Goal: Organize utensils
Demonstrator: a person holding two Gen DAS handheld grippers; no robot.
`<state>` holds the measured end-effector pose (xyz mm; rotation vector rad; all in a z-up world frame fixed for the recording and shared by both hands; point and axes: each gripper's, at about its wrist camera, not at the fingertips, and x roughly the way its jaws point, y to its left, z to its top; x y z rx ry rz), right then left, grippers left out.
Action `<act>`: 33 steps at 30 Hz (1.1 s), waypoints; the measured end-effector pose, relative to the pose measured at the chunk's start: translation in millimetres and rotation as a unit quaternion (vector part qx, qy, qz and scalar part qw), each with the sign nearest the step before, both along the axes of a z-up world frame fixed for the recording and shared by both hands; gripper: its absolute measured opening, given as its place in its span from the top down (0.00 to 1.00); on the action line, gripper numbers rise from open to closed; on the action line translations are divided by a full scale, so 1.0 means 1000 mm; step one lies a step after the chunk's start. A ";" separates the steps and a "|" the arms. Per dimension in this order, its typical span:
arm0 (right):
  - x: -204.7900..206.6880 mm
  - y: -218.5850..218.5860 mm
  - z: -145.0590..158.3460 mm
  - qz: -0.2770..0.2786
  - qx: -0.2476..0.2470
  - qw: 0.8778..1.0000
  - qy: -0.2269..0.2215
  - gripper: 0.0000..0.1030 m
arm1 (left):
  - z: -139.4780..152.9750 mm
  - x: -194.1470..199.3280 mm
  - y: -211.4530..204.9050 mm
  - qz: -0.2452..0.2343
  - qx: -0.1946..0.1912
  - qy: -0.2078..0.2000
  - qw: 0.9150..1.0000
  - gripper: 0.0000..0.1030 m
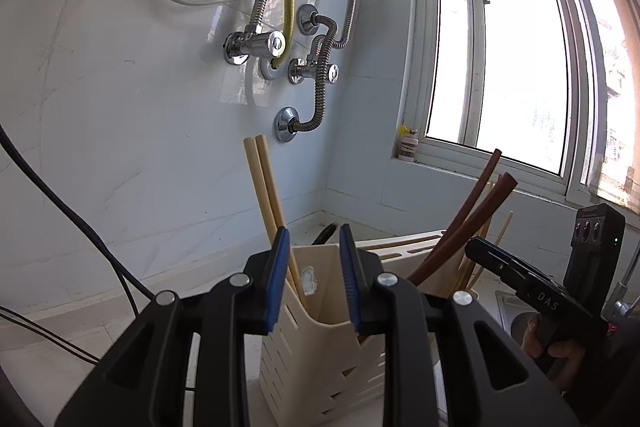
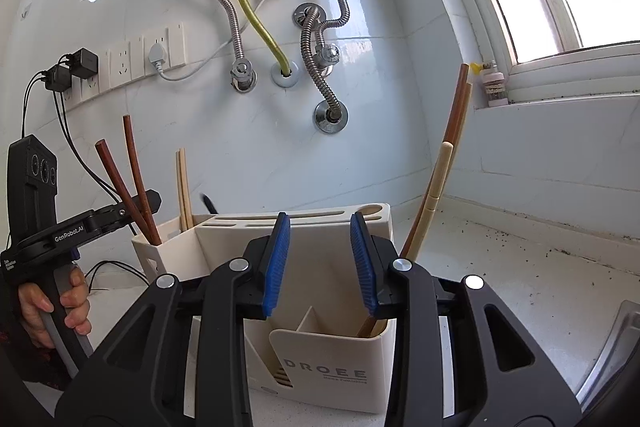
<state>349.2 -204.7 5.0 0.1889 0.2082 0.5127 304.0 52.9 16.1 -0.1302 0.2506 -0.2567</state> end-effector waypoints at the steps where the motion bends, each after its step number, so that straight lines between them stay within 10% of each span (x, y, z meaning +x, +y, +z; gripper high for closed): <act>1: -0.001 0.000 0.001 0.001 -0.001 1.000 0.000 0.70 | 0.000 0.000 0.000 0.001 0.001 0.000 1.000 0.76; 19: -0.025 -0.006 0.003 0.051 -0.043 0.990 0.126 0.70 | -0.001 -0.023 0.022 0.009 -0.004 0.033 0.999 0.61; 33: -0.030 0.048 -0.070 0.052 -0.192 0.919 0.341 0.78 | -0.015 0.011 0.042 -0.018 0.004 0.092 0.996 0.61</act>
